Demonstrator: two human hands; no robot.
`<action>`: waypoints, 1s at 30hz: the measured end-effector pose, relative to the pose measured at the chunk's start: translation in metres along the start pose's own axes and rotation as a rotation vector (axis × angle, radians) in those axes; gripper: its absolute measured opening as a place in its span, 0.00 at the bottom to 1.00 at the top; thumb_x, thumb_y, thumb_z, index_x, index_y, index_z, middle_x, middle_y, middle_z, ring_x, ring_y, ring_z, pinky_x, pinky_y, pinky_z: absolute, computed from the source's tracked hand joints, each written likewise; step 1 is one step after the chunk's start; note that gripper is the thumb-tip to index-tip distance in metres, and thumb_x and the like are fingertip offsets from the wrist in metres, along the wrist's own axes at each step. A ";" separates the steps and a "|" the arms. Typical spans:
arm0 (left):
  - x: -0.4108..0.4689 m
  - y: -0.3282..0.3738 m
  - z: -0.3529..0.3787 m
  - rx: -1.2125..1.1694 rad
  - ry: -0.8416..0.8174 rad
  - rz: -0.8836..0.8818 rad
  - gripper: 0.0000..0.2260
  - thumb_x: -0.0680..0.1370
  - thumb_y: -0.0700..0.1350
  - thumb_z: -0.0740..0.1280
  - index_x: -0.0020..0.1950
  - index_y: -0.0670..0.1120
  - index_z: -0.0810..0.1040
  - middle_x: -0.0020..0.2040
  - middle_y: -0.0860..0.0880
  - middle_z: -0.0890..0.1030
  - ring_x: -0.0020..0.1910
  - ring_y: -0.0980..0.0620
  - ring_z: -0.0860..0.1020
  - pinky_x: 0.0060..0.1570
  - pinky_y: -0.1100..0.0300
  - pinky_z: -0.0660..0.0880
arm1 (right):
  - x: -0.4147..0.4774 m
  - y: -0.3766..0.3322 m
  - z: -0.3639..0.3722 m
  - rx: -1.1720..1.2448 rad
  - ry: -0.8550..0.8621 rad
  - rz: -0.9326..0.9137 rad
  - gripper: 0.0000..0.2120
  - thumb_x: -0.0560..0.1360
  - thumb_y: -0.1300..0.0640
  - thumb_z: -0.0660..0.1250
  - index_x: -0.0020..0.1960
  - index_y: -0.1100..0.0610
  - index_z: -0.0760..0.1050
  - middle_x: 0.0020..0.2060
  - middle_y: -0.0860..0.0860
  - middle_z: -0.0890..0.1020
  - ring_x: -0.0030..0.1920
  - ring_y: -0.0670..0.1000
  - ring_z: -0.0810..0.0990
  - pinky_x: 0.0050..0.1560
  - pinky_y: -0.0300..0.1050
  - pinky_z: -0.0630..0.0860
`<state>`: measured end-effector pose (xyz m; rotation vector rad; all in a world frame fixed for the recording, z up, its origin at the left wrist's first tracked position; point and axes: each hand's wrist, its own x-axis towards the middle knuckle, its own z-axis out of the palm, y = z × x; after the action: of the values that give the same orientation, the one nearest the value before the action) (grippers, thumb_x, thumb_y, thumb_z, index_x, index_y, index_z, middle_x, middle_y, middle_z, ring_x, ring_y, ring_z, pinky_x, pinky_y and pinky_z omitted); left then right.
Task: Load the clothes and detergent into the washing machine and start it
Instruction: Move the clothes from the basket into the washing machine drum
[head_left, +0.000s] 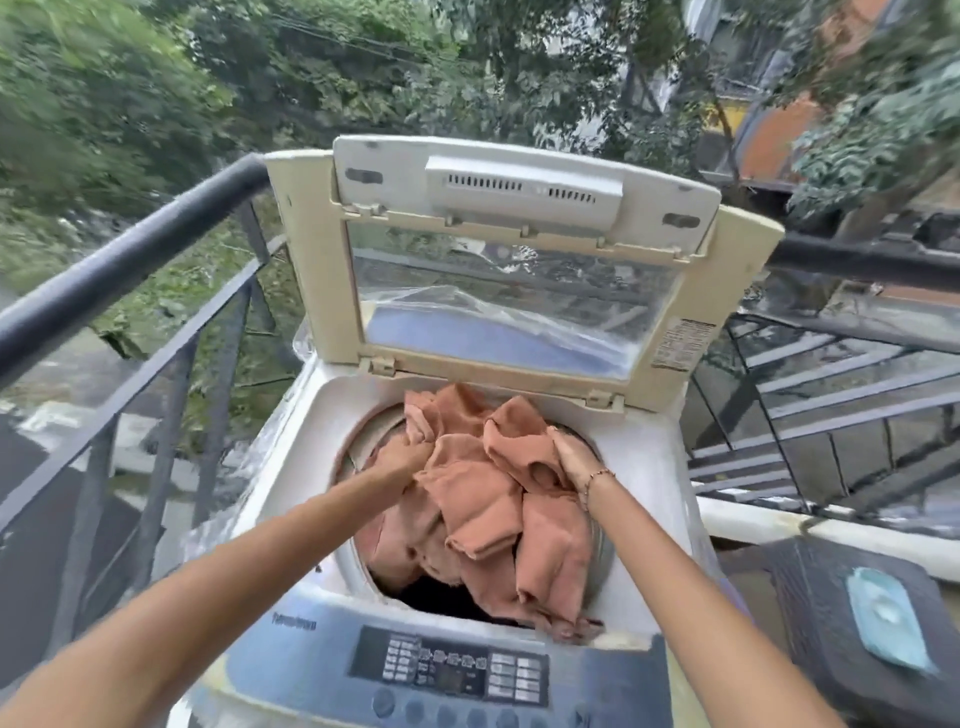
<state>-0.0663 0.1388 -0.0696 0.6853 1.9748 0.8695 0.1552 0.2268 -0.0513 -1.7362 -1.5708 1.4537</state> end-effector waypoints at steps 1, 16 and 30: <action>-0.007 0.009 -0.002 0.050 -0.071 0.005 0.28 0.66 0.61 0.61 0.56 0.43 0.80 0.53 0.43 0.82 0.53 0.45 0.80 0.56 0.54 0.76 | -0.004 -0.005 0.003 0.000 0.035 -0.007 0.21 0.76 0.47 0.56 0.61 0.57 0.77 0.61 0.55 0.79 0.63 0.55 0.75 0.67 0.51 0.69; 0.020 0.061 -0.023 -0.024 -0.342 -0.061 0.14 0.80 0.45 0.59 0.63 0.40 0.71 0.45 0.48 0.77 0.39 0.50 0.77 0.41 0.57 0.75 | -0.019 -0.030 0.056 0.366 -0.077 0.278 0.15 0.80 0.56 0.58 0.65 0.59 0.69 0.64 0.57 0.75 0.60 0.58 0.76 0.62 0.53 0.72; 0.047 0.063 0.017 -0.323 -0.297 -0.191 0.26 0.81 0.52 0.59 0.73 0.36 0.62 0.70 0.37 0.70 0.66 0.39 0.73 0.56 0.53 0.73 | 0.032 -0.043 0.072 0.883 0.100 0.353 0.05 0.80 0.63 0.56 0.50 0.62 0.70 0.56 0.59 0.70 0.48 0.54 0.75 0.62 0.50 0.69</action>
<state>-0.0660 0.2162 -0.0494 0.4038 1.5616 0.8869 0.0677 0.2439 -0.0581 -1.5059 -0.4173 1.7946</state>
